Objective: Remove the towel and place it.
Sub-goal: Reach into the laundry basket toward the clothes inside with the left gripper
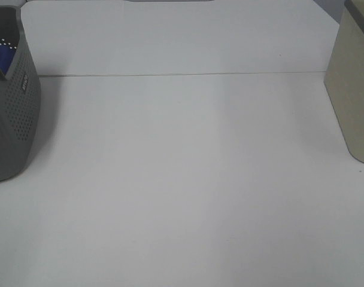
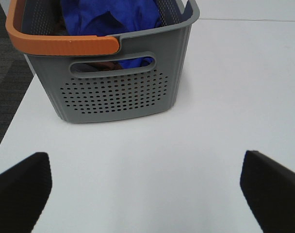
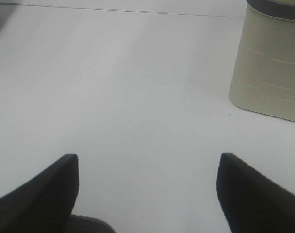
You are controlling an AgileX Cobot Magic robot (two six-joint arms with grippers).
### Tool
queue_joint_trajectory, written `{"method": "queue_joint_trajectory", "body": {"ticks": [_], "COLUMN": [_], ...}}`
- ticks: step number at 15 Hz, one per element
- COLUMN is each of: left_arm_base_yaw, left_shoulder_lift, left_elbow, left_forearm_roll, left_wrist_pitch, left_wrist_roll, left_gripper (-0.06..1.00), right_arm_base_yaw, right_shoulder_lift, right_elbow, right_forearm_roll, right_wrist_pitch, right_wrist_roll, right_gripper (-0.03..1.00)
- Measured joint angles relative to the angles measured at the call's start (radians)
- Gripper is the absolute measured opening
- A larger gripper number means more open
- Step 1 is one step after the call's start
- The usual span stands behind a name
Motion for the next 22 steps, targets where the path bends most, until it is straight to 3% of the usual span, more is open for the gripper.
{"method": "queue_joint_trajectory", "body": {"ticks": [22], "left_arm_base_yaw": [0.0], "left_shoulder_lift": [0.0], "left_elbow": [0.0], "left_forearm_roll": [0.0], "left_wrist_pitch": [0.0], "left_wrist_roll": [0.0], "left_gripper": [0.99], "right_arm_base_yaw": [0.0], "right_shoulder_lift": [0.0], "right_elbow": [0.0], "right_forearm_roll": [0.0], "right_wrist_pitch": [0.0], "right_wrist_roll": [0.0], "right_gripper": [0.76]}}
